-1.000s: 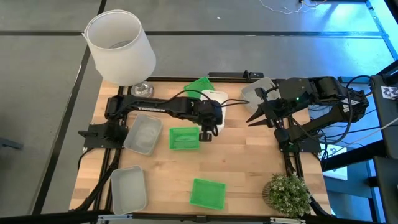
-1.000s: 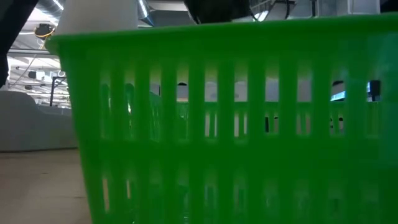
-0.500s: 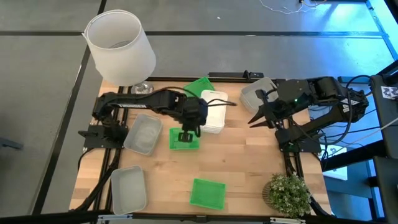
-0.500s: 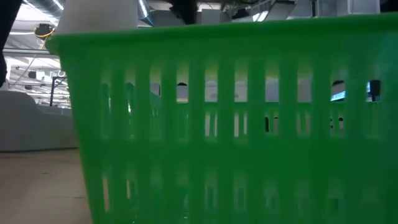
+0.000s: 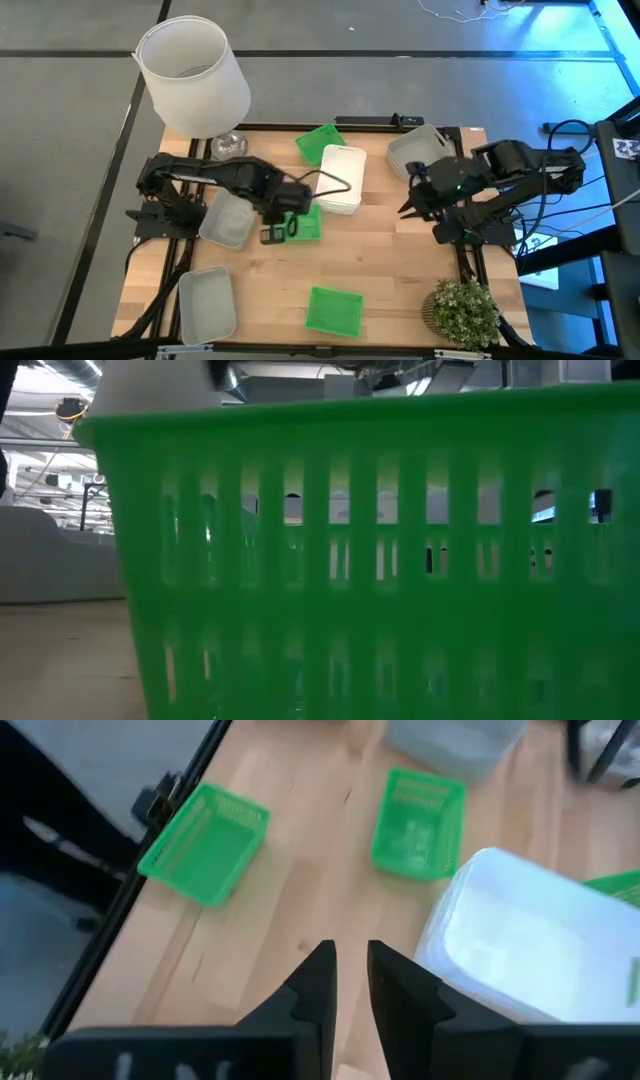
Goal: Stack baskets by color
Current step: Stack the bottom gray bin on top of the middle gray bin
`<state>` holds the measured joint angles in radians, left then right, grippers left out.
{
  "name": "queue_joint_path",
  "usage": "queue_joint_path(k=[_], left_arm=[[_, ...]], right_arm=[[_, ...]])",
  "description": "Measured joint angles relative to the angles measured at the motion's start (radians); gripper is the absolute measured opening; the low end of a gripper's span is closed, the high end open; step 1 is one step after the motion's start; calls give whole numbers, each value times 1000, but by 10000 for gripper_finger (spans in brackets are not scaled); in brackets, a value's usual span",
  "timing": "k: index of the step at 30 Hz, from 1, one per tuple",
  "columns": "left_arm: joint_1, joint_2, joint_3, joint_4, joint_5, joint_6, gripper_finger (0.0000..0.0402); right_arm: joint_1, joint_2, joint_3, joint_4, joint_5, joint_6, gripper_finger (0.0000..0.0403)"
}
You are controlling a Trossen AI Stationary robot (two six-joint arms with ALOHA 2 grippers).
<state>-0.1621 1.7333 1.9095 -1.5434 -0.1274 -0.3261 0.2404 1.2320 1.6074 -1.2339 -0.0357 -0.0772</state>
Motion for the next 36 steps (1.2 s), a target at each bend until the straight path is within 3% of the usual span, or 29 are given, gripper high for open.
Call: queue_joint_path(k=[4, 8, 24, 36], left_arm=[[-54, -9, -17, -20, 17, -218, 74], [-126, -31, -50, -33, 47, -313, 74], [-478, -67, -334, -26, 123, -476, 74], [-708, -66, -498, 57, 85, -590, 74]], right_arm=[[7, 2, -42, 18, 0, 29, 61], [7, 4, -60, 52, 0, 43, 61], [7, 5, -60, 152, 0, 47, 62], [7, 5, -60, 177, -1, 43, 61]])
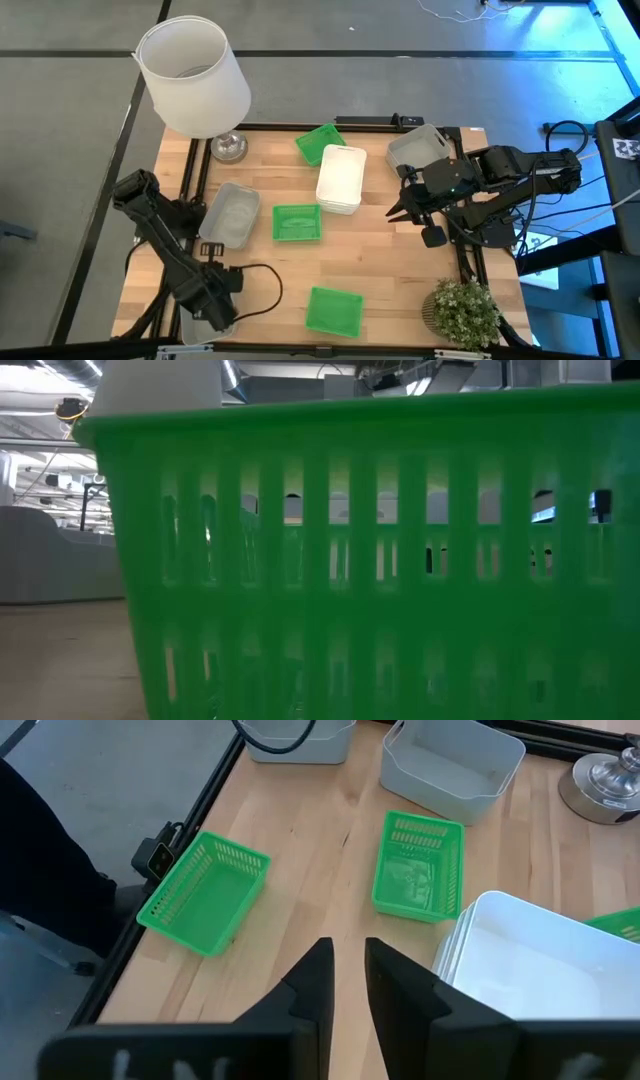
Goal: Stack baskets by color
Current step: Stack the bottom gray bin on top of the middle gray bin
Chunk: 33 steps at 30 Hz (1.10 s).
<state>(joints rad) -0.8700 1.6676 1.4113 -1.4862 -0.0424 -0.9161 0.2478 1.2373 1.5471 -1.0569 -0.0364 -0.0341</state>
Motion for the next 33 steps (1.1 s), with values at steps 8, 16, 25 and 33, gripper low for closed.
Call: queue_joint_path(k=[8, 16, 25, 33], left_arm=[[-80, 0, -77, 48, -61, -40, 74], [-115, 0, -139, 68, -103, -96, 74], [-120, 0, -212, 71, -134, -106, 74], [-120, 0, -294, 120, -135, -120, 74]], right_arm=[[0, 0, 0, -1, 0, -25, 62], [0, 0, 0, -1, 0, -26, 61], [-1, 0, 0, -1, 0, -27, 61], [0, 0, 0, -2, 0, -26, 61]])
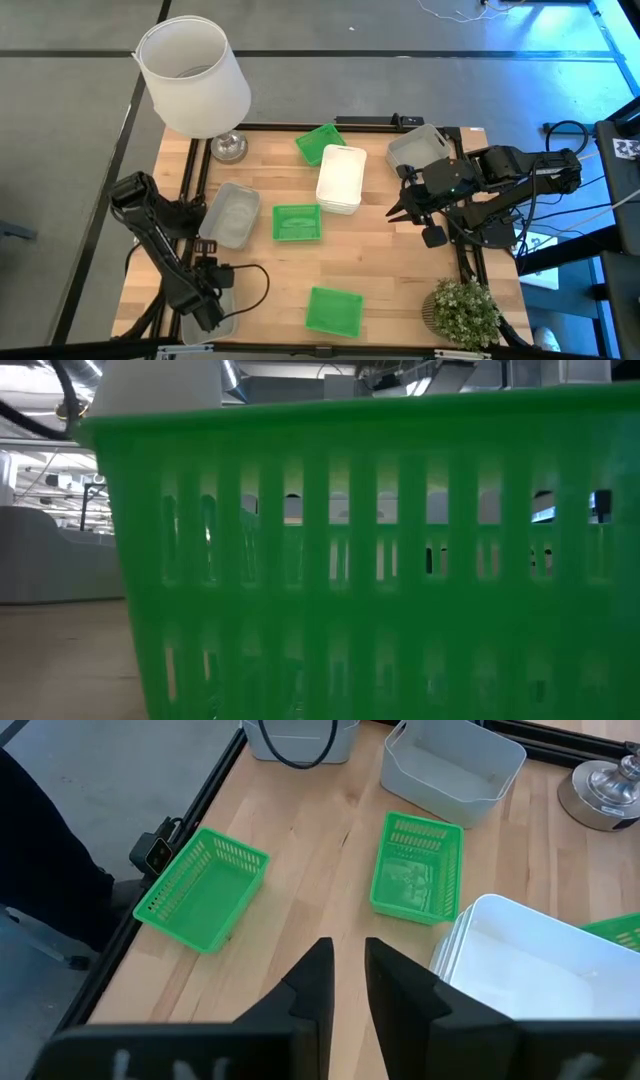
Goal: Stack baskets by color
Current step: Stack the bottom gray bin on top of the middle gray bin
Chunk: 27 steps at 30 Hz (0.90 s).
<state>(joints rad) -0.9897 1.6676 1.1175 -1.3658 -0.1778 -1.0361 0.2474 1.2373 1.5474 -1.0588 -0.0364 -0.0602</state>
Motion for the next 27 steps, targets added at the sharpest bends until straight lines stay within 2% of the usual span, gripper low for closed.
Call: queue_joint_path(k=[11, 15, 18, 23, 27], left_arm=[[0, -3, -79, 160, -5, -5, 74], [1, -3, -102, 170, -9, -1, 73], [6, -3, -110, 170, -12, -1, 60], [19, 0, -115, 169, -8, 22, 15], [32, 0, -114, 170, -8, 25, 10]], right_arm=[[0, 0, 0, 0, 0, 0, 61], [0, 0, 0, 0, 1, 4, 61], [0, 0, 0, 0, 0, 4, 61], [0, 0, 0, 0, 1, 4, 61], [0, 0, 0, 0, 2, 5, 61]])
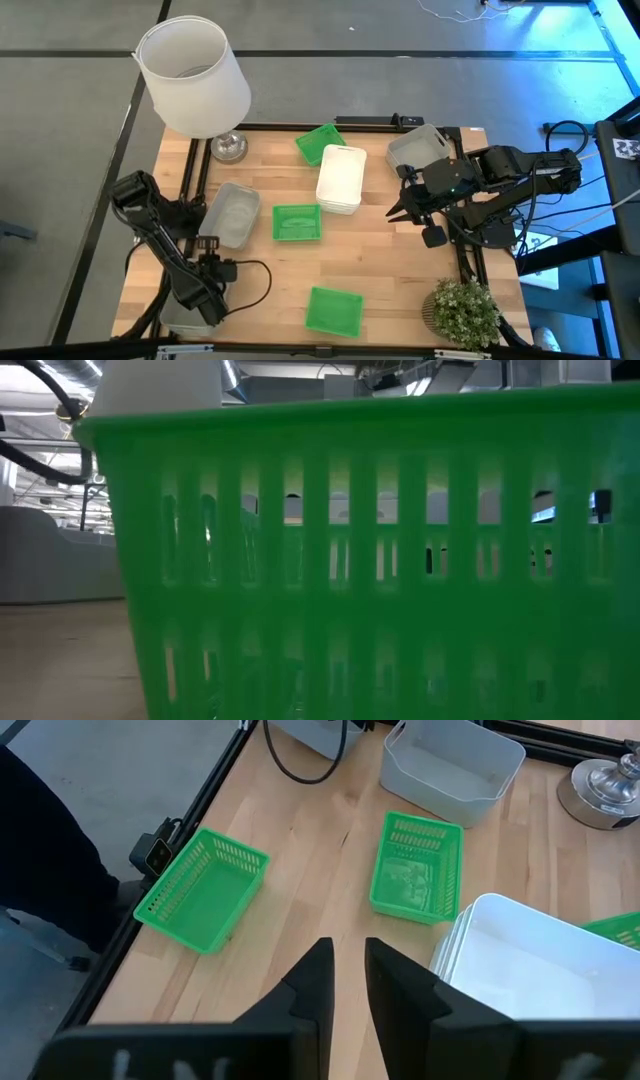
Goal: Stack baskets by color
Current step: Stack the bottom gray bin on top of the middle gray bin
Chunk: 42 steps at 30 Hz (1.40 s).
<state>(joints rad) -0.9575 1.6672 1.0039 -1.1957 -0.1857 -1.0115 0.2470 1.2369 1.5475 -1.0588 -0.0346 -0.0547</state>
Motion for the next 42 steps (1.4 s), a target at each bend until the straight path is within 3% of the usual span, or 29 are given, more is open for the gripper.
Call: queue_joint_path(k=[8, 14, 28, 35, 42], left_arm=[[15, 0, 6, -2, -3, -5, 4], [16, -5, 80, -43, -7, 27, 2], [89, -171, 126, -127, -30, 25, 2], [181, -276, 154, -168, -38, 127, 1], [298, -309, 341, -322, -26, 356, 0]], right_arm=[[0, 0, 0, 1, 15, 1, 61], [0, 0, 0, 1, 16, 1, 61], [0, 0, 0, 0, 18, -3, 61], [0, 0, 0, 0, 17, -4, 62], [0, 0, 0, -11, 17, -2, 61]])
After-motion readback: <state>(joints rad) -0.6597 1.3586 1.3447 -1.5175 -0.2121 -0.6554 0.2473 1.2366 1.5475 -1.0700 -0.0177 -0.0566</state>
